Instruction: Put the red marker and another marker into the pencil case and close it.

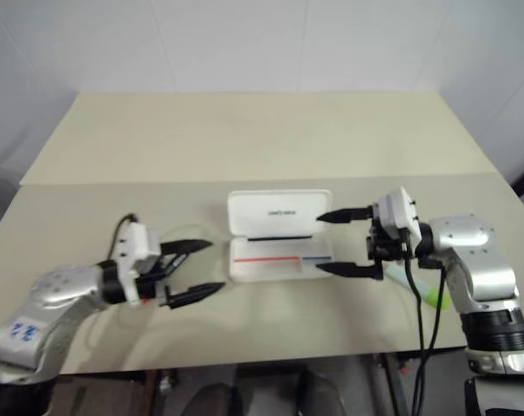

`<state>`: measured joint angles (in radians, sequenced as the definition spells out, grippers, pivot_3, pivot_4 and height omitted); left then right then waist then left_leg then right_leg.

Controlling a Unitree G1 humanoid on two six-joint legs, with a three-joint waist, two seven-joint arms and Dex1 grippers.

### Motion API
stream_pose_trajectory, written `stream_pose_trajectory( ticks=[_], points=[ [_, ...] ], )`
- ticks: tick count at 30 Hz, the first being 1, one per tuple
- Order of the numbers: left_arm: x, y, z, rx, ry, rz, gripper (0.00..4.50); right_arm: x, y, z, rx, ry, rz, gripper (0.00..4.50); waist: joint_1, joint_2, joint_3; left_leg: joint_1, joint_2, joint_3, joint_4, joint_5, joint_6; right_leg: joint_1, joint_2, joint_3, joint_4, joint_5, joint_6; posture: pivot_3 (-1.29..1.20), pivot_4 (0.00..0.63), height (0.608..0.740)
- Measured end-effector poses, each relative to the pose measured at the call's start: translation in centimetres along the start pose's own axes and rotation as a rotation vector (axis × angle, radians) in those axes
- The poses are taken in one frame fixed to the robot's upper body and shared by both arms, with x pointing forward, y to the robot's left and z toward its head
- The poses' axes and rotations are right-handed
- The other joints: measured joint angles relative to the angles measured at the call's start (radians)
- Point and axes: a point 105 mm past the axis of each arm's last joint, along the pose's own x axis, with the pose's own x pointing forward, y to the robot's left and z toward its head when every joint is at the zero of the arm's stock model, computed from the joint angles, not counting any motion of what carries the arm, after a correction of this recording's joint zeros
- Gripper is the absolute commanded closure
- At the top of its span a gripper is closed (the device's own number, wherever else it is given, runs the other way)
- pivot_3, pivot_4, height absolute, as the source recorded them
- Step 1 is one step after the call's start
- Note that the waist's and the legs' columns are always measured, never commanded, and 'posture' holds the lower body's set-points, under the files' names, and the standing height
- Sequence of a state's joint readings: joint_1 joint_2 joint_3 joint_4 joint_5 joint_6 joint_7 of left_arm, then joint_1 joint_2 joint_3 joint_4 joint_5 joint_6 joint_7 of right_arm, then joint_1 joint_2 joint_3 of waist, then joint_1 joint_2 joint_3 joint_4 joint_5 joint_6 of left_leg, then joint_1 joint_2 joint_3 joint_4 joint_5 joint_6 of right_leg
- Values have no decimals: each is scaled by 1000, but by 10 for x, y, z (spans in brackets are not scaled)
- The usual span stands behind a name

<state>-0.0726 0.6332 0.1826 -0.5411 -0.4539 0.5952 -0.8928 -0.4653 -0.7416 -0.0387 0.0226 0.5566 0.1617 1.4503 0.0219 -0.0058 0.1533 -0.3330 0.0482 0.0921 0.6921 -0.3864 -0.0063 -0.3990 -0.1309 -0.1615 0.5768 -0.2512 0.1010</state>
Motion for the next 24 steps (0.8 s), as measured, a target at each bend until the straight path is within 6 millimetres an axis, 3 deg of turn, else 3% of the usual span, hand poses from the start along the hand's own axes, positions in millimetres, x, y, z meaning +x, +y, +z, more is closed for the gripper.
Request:
stream_pose_trajectory(
  ticks=[4,11,16,24],
  points=[
    [-41,16,-18,-25,96,182,41,-1,-2,-2,19,-36,23,0,1,1,0,0,0,0,-1,0,1,0,0,0,-1,0,0,0,150,740],
    [-85,36,-59,-85,196,449,41,-2,-13,-3,22,-54,13,0,-1,1,1,0,0,1,-3,-1,1,-2,0,0,-1,0,-1,0,150,740],
    [-81,37,-75,-111,162,487,41,4,-14,-1,14,-50,38,0,0,1,1,-1,0,1,-4,-1,1,-3,0,0,-1,0,-1,0,150,740],
    [-50,37,-86,-148,102,456,41,5,-15,1,11,-48,40,0,-1,1,0,0,0,2,-5,-1,1,-3,0,0,0,0,-1,0,150,740]
  ],
)
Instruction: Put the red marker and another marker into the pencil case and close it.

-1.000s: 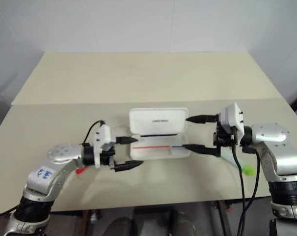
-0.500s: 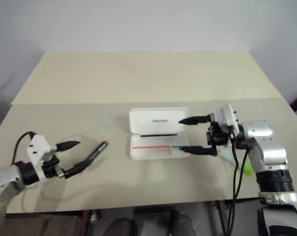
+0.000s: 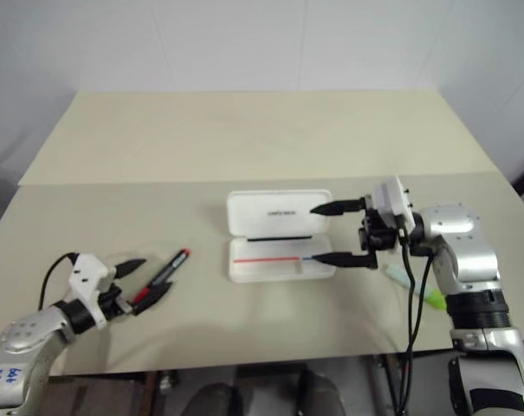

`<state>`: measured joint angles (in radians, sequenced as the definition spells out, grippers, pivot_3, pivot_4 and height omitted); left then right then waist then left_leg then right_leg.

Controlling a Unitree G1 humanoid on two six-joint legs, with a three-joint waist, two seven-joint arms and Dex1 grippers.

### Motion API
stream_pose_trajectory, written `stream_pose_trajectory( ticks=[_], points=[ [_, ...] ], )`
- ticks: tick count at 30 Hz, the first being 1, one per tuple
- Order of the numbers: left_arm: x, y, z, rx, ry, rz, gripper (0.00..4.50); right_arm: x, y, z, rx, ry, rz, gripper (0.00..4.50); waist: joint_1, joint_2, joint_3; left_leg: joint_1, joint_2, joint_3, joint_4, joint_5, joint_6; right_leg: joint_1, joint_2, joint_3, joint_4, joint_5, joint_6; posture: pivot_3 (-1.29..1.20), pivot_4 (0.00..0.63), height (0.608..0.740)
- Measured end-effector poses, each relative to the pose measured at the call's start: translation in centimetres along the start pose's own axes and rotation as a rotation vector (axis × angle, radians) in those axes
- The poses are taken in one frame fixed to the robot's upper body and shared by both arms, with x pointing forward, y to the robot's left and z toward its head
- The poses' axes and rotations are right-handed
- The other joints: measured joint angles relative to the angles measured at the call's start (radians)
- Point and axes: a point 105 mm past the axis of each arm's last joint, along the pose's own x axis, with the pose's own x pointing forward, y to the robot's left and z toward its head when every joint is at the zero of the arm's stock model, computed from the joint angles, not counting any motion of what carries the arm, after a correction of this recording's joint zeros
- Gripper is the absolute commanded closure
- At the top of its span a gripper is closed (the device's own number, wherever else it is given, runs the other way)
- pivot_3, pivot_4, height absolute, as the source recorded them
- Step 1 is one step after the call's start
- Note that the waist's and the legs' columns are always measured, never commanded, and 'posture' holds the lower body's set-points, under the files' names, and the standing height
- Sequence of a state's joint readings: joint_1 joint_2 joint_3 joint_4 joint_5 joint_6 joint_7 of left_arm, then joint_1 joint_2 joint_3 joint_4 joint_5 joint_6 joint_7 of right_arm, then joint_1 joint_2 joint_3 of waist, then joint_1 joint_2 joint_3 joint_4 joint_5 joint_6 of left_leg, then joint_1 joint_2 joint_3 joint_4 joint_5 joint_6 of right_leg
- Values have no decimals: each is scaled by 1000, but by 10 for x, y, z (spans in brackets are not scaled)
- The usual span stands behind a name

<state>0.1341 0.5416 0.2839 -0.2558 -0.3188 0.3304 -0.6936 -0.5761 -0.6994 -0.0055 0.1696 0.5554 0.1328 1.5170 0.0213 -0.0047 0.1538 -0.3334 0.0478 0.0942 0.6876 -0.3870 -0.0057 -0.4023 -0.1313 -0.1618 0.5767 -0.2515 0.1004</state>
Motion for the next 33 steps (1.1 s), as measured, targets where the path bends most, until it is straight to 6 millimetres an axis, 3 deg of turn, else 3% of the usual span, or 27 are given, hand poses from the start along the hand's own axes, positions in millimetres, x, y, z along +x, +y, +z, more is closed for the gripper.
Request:
stream_pose_trajectory(
  ticks=[2,5,14,15,22,24,33],
  points=[
    [7,-6,-3,-17,-5,-13,41,0,0,0,2,1,0,0,-1,0,0,0,0,0,0,0,0,0,0,0,0,0,0,0,150,740],
    [11,-3,-4,-26,-14,18,685,-1,0,0,2,6,-1,0,1,0,0,1,0,0,0,0,0,0,0,0,0,0,0,0,150,740],
    [12,8,-5,-27,-6,110,3689,-3,0,1,9,17,0,0,1,1,-1,1,0,0,-1,0,0,0,-1,0,1,0,0,0,150,740],
    [12,8,-5,-27,-6,110,3867,-3,0,1,9,17,0,0,1,1,-1,1,0,0,-1,0,0,0,-1,0,1,0,0,0,150,740],
    [16,5,-2,-26,-16,94,3864,-3,1,0,12,18,-1,0,4,1,-1,1,-1,0,-1,0,0,0,-1,0,0,0,0,0,150,740],
    [21,-4,2,-33,-46,39,3864,-3,1,0,14,19,-3,0,3,1,-1,0,0,0,-1,0,0,0,-1,0,0,0,0,0,150,740],
    [20,-26,66,106,-300,-184,3864,-12,1,-4,18,38,-52,0,1,0,-1,0,0,1,-1,0,0,0,0,-1,-1,0,0,0,150,740]
  ],
)
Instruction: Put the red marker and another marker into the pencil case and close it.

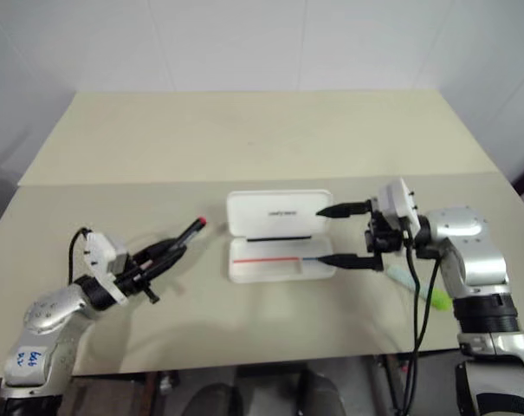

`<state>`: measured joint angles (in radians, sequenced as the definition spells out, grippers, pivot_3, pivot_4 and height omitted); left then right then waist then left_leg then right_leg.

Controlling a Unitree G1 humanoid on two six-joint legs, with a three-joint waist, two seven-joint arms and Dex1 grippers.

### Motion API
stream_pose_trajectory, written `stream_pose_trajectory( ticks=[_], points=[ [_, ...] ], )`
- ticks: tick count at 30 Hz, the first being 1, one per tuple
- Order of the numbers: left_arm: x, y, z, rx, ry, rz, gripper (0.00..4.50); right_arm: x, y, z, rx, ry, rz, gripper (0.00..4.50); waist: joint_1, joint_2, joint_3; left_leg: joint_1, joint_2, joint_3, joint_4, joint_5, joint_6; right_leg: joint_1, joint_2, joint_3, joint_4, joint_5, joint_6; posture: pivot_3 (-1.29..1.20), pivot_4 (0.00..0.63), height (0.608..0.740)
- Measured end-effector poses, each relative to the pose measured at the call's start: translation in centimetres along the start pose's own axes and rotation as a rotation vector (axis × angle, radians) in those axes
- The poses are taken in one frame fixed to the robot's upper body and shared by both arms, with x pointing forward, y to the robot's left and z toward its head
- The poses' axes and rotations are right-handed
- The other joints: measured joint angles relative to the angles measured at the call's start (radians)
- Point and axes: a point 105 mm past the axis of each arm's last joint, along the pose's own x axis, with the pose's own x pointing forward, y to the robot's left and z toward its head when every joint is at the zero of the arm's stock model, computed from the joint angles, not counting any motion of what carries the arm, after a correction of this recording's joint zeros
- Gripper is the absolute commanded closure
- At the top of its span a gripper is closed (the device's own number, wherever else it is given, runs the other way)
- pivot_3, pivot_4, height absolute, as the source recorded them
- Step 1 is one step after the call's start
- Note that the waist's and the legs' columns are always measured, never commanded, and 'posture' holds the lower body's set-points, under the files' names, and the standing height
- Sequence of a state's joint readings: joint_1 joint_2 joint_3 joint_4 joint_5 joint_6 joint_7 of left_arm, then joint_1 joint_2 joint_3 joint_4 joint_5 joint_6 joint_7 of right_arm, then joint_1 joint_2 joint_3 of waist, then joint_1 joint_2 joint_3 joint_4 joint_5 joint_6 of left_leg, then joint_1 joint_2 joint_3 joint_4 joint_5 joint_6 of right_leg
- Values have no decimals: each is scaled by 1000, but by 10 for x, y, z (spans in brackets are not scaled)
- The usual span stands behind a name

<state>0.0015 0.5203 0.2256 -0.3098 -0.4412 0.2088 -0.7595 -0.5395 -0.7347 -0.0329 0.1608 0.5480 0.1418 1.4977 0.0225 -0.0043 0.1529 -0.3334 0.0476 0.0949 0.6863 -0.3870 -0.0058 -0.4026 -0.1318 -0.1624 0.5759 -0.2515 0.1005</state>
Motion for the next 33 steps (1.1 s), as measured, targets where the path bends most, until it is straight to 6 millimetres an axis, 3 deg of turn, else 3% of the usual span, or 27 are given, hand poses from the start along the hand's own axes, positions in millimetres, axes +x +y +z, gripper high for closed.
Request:
stream_pose_trajectory(
  ticks=[6,11,18,26,33],
  points=[
    [17,-13,24,74,-22,-212,3864,-14,-5,0,-14,23,-78,0,1,0,0,0,0,0,0,0,0,0,0,0,0,0,0,0,150,740],
    [53,-24,31,108,-22,-372,3864,-31,1,-10,15,61,-164,0,3,0,0,-1,-1,1,0,0,0,1,1,0,-1,0,0,0,150,740],
    [100,-39,9,99,36,-488,3864,-43,17,-6,4,89,-253,0,4,0,0,-1,-1,1,0,0,0,1,1,0,-2,0,1,0,150,740],
    [131,-59,-9,108,80,-572,3864,-50,34,-5,14,105,-342,0,5,-1,0,-1,-1,1,0,0,0,1,1,0,-2,0,1,0,150,740],
    [146,-60,-19,161,100,-578,3864,-52,44,-2,26,113,-408,0,5,-2,0,0,-1,1,1,0,0,1,1,0,-2,0,1,0,150,740]
  ],
)
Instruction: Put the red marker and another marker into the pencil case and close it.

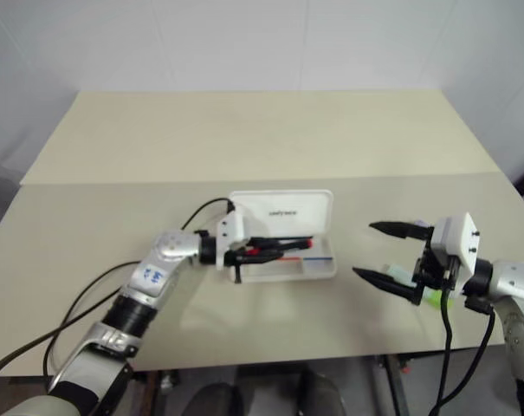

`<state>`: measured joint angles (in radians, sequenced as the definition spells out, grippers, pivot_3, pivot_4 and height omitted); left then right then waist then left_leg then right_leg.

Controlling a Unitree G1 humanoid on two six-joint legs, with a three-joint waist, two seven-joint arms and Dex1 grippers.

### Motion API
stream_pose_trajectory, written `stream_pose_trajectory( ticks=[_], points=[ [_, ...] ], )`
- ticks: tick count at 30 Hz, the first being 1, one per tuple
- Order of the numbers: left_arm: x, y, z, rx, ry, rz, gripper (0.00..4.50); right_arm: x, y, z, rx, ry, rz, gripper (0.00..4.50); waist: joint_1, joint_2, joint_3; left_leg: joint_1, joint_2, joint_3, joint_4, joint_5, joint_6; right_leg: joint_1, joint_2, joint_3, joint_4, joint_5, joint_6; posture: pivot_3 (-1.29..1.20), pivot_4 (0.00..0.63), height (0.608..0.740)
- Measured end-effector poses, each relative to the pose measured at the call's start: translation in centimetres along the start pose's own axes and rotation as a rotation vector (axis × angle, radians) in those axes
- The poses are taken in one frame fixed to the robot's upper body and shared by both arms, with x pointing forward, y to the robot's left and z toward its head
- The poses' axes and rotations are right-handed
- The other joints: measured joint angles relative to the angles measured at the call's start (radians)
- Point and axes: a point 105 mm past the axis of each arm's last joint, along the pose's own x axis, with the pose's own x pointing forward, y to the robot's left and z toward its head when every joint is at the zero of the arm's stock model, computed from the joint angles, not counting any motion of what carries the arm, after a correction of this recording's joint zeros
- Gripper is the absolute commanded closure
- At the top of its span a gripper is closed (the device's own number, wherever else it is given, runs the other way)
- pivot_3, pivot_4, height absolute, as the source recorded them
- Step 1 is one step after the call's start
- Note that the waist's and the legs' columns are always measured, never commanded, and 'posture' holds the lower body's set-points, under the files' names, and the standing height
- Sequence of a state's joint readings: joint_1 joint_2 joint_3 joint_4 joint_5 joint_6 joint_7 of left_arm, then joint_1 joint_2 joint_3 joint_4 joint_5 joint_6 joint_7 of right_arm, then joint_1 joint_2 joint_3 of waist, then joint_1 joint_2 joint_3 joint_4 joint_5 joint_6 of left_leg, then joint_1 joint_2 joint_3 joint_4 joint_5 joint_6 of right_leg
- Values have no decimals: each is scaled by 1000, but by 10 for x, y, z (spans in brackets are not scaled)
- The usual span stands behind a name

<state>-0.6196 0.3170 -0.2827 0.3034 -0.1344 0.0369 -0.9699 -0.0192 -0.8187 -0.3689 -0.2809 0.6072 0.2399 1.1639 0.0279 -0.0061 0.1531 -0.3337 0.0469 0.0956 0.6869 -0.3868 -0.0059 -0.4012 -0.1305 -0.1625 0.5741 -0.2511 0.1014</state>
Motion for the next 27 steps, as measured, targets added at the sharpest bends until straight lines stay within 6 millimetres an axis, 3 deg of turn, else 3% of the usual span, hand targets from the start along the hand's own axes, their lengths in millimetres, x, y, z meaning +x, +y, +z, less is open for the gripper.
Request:
stream_pose_trajectory(
  ticks=[2,13,20,27],
  points=[
    [2,2,-1,17,4,2,3864,1,2,1,1,-5,-10,0,0,0,0,0,0,0,0,0,0,1,0,0,0,0,0,0,150,740],
    [11,8,-4,42,5,38,86,3,5,5,-6,-20,-37,0,1,0,0,0,0,-1,1,0,0,1,0,0,0,0,0,0,150,740],
    [14,0,23,9,-126,7,38,4,2,5,2,-36,-56,0,0,0,0,0,0,-1,1,0,0,1,0,0,0,0,0,0,150,740],
    [-8,2,40,13,-193,21,38,2,-6,-9,88,-8,-125,0,-1,0,0,0,0,-2,3,0,0,1,0,0,1,0,0,0,150,740]
  ],
)
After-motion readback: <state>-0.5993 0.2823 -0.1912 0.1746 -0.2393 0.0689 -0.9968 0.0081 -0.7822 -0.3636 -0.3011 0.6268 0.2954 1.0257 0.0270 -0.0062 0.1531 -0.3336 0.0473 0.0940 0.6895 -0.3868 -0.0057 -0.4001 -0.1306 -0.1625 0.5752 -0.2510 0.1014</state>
